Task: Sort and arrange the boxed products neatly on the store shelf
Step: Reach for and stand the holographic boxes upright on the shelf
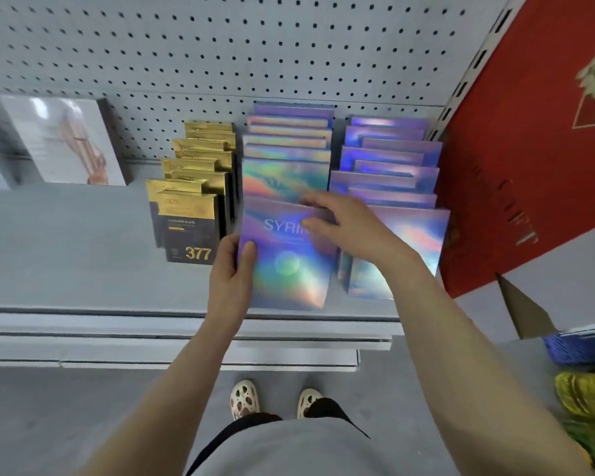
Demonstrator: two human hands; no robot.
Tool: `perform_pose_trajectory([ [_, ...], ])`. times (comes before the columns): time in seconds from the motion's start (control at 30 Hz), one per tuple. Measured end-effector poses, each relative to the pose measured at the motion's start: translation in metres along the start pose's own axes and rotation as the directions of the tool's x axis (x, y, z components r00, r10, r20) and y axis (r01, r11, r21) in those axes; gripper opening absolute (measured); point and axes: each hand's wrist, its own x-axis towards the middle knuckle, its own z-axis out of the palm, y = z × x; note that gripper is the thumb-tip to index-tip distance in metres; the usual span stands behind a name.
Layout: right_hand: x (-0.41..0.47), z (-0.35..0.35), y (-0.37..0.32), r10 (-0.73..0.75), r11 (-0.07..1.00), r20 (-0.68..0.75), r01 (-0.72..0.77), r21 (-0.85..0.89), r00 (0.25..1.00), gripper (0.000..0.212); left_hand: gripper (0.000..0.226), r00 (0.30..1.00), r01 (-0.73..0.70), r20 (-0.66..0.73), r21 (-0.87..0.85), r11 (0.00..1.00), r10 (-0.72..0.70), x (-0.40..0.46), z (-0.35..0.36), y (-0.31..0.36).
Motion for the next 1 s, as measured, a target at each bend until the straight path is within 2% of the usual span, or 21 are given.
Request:
perform_pose_trajectory([
  [0.07,0.008,0.002,-0.004,-0.007,1.0,-0.001,0.007,0.012,1.0,0.035,0.031,1.0,-0.027,0.008,0.065,0.998,0.026,0.004,-0.004,-0.001],
  [0.2,0.029,0.008,-0.007,-0.082,0.976,-0.088,0.062,-0.207,0.993,0.032,0.058,0.989,-0.12,0.121,0.325,0.938,0.085,0.009,-0.009,-0.008],
  [0.3,0.042,0.013,-0.005,-0.078,0.967,-0.145,0.04,-0.252,0.986,0.031,0.07,0.986,-0.133,0.143,0.372,0.919,0.085,0.007,-0.007,-0.009],
  [0.4,0.048,0.022,-0.002,-0.09,0.957,-0.197,0.03,-0.287,0.976,0.032,0.069,0.984,-0.147,0.156,0.425,0.893,0.088,0.011,-0.007,-0.012],
  [0.53,0.056,0.024,0.002,-0.177,0.894,-0.275,0.037,-0.446,0.945,0.033,0.068,0.986,-0.13,0.151,0.464,0.876,0.066,0.018,-0.006,-0.012],
  [0.73,0.062,0.027,0.005,-0.244,0.853,-0.322,0.044,-0.52,0.915,0.034,0.065,0.988,-0.122,0.142,0.5,0.857,0.058,0.024,-0.006,-0.012],
  [1.0,0.058,0.033,0.003,-0.214,0.832,-0.361,-0.024,-0.554,0.908,0.039,0.055,0.996,-0.078,0.079,0.446,0.891,0.047,0.017,-0.015,-0.008],
])
